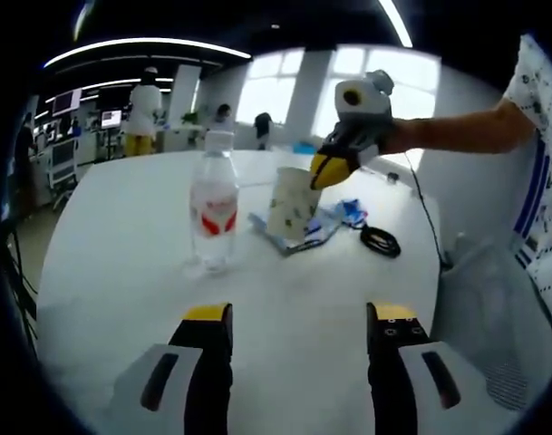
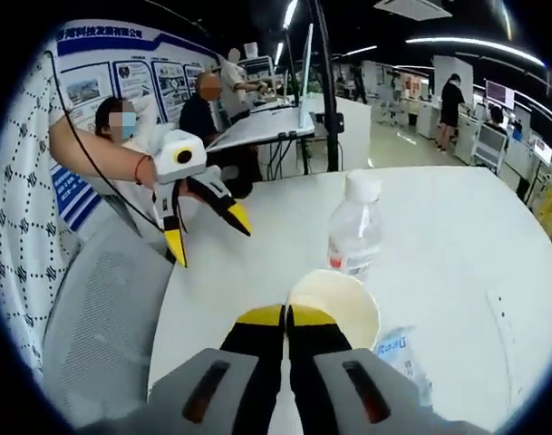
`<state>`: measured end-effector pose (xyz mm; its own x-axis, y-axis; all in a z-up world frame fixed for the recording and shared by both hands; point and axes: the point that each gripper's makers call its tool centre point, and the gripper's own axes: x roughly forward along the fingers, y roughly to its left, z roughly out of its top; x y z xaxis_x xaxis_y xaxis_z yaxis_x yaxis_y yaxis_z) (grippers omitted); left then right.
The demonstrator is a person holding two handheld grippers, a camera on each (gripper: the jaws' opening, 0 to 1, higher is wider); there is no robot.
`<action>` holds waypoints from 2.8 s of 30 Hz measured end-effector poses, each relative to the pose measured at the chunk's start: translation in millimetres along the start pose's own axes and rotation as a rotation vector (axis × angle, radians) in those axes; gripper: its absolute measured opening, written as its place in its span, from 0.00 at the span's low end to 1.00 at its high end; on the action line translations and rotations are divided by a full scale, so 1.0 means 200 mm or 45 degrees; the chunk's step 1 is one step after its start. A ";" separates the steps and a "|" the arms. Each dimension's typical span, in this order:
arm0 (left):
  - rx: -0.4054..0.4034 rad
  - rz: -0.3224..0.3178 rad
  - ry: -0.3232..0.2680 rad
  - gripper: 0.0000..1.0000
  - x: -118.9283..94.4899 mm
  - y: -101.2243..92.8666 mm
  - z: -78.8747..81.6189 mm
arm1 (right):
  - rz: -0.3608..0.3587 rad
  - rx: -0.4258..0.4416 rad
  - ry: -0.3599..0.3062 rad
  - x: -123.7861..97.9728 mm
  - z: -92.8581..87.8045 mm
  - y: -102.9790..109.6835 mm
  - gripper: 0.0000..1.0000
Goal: Arrange the tabletop items into an orderly group along one side of the table until the central work area is clear of visible clutter.
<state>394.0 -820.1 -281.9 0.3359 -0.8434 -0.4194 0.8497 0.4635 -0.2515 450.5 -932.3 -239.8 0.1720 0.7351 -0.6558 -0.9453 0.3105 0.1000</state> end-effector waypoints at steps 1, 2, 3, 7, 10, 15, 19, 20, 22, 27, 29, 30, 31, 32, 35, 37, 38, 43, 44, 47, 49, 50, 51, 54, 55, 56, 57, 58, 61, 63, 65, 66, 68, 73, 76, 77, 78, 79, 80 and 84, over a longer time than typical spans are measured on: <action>0.000 0.001 -0.001 0.56 0.00 0.00 0.00 | -0.007 -0.011 0.008 0.00 0.00 -0.01 0.00; 0.000 0.002 -0.001 0.56 0.00 0.00 0.00 | -0.011 -0.019 0.013 0.00 0.01 -0.01 0.00; 0.000 0.002 -0.001 0.56 0.00 0.00 0.00 | -0.016 -0.027 0.019 0.01 0.01 -0.02 0.00; -0.002 0.004 -0.004 0.55 0.00 0.00 0.00 | -0.032 -0.077 0.054 0.02 0.02 -0.05 0.00; -0.007 0.006 -0.008 0.55 0.00 0.00 0.00 | -0.038 -0.096 0.066 0.02 0.04 -0.06 0.00; -0.013 0.009 -0.013 0.55 0.00 0.01 -0.01 | -0.051 -0.125 0.088 0.03 0.05 -0.10 0.00; -0.013 0.011 -0.013 0.55 0.00 0.01 -0.01 | -0.055 -0.143 0.103 0.03 0.05 -0.12 0.00; -0.014 0.010 -0.015 0.55 0.00 0.01 -0.01 | -0.055 -0.145 0.108 0.04 0.05 -0.12 0.00; -0.014 0.012 -0.014 0.55 0.00 0.01 -0.01 | -0.060 -0.160 0.125 0.04 0.04 -0.13 0.00; -0.014 0.016 -0.022 0.54 0.00 0.01 0.00 | -0.067 -0.187 0.152 0.07 0.03 -0.15 0.00; -0.015 0.018 -0.025 0.54 -0.01 0.02 0.00 | -0.073 -0.202 0.167 0.07 0.02 -0.16 0.00; -0.015 0.018 -0.025 0.54 -0.01 0.02 0.00 | -0.069 -0.213 0.178 0.08 0.02 -0.16 0.00; -0.015 0.018 -0.025 0.54 -0.01 0.01 0.00 | -0.068 -0.219 0.184 0.09 0.02 -0.16 0.00; -0.015 0.019 -0.025 0.54 -0.01 0.01 0.00 | -0.072 -0.230 0.192 0.09 0.01 -0.17 0.00; -0.019 0.022 -0.027 0.54 -0.01 0.02 0.00 | -0.074 -0.242 0.205 0.10 0.00 -0.17 0.00; -0.021 0.024 -0.029 0.54 -0.01 0.02 -0.01 | -0.075 -0.257 0.217 0.11 0.00 -0.18 0.00; -0.023 0.025 -0.031 0.54 -0.01 0.02 -0.01 | -0.077 -0.264 0.222 0.11 -0.01 -0.18 0.00; -0.026 0.030 -0.030 0.54 -0.01 0.02 -0.01 | -0.078 -0.307 0.253 0.14 -0.03 -0.19 0.00; -0.027 0.030 -0.029 0.54 -0.01 0.02 -0.02 | -0.081 -0.319 0.259 0.14 -0.03 -0.19 0.00; -0.031 0.032 -0.030 0.54 -0.01 0.02 -0.02 | -0.079 -0.368 0.291 0.17 -0.05 -0.20 0.00; -0.036 0.033 -0.032 0.53 -0.02 0.02 -0.03 | -0.074 -0.388 0.306 0.19 -0.06 -0.20 0.00; -0.036 0.034 -0.033 0.53 -0.02 0.02 -0.03 | -0.075 -0.406 0.323 0.19 -0.08 -0.20 0.00; -0.036 0.034 -0.033 0.53 -0.02 0.02 -0.03 | -0.078 -0.418 0.331 0.20 -0.08 -0.21 0.00; -0.039 0.036 -0.033 0.53 -0.02 0.03 -0.03 | -0.075 -0.433 0.341 0.21 -0.09 -0.20 0.00; -0.041 0.037 -0.033 0.53 -0.02 0.03 -0.03 | -0.077 -0.439 0.341 0.21 -0.09 -0.20 0.00; -0.040 0.037 -0.032 0.53 -0.02 0.03 -0.03 | -0.076 -0.441 0.342 0.21 -0.09 -0.20 0.00; -0.042 0.037 -0.033 0.53 -0.02 0.03 -0.03 | -0.070 -0.434 0.343 0.22 -0.09 -0.21 0.00; -0.043 0.037 -0.034 0.53 -0.02 0.03 -0.04 | -0.068 -0.434 0.345 0.22 -0.10 -0.21 0.00; -0.044 0.037 -0.031 0.53 -0.01 0.03 -0.04 | -0.062 -0.453 0.354 0.23 -0.11 -0.22 0.00; -0.048 0.038 -0.034 0.52 -0.01 0.03 -0.04 | -0.065 -0.480 0.364 0.24 -0.12 -0.23 0.00; -0.049 0.038 -0.033 0.52 -0.01 0.03 -0.04 | -0.053 -0.479 0.374 0.25 -0.13 -0.22 0.00; -0.049 0.038 -0.033 0.52 -0.01 0.03 -0.04 | -0.054 -0.490 0.381 0.26 -0.14 -0.23 0.00; -0.050 0.038 -0.035 0.52 -0.01 0.03 -0.04 | -0.044 -0.498 0.397 0.26 -0.16 -0.22 0.00; -0.052 0.037 -0.034 0.52 -0.01 0.03 -0.04 | -0.039 -0.506 0.403 0.27 -0.16 -0.22 0.00; -0.055 0.037 -0.037 0.52 -0.01 0.03 -0.03 | -0.030 -0.506 0.410 0.28 -0.17 -0.22 0.00; -0.054 0.037 -0.038 0.52 -0.01 0.03 -0.03 | -0.030 -0.510 0.415 0.28 -0.18 -0.23 0.00; -0.054 0.037 -0.037 0.52 -0.01 0.03 -0.03 | -0.023 -0.505 0.419 0.28 -0.18 -0.23 0.00; -0.053 0.034 -0.035 0.52 0.00 0.03 -0.03 | -0.022 -0.503 0.419 0.28 -0.18 -0.23 0.00; -0.053 0.034 -0.035 0.52 0.00 0.03 -0.03 | -0.023 -0.500 0.420 0.28 -0.18 -0.22 0.00; -0.054 0.035 -0.037 0.52 0.00 0.04 -0.04 | -0.016 -0.501 0.428 0.29 -0.19 -0.22 0.00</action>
<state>398.0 -814.4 -290.2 0.3712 -0.8373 -0.4015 0.8221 0.4974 -0.2772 491.0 -926.0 -310.4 0.1469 0.4784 -0.8658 -0.9875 0.0206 -0.1561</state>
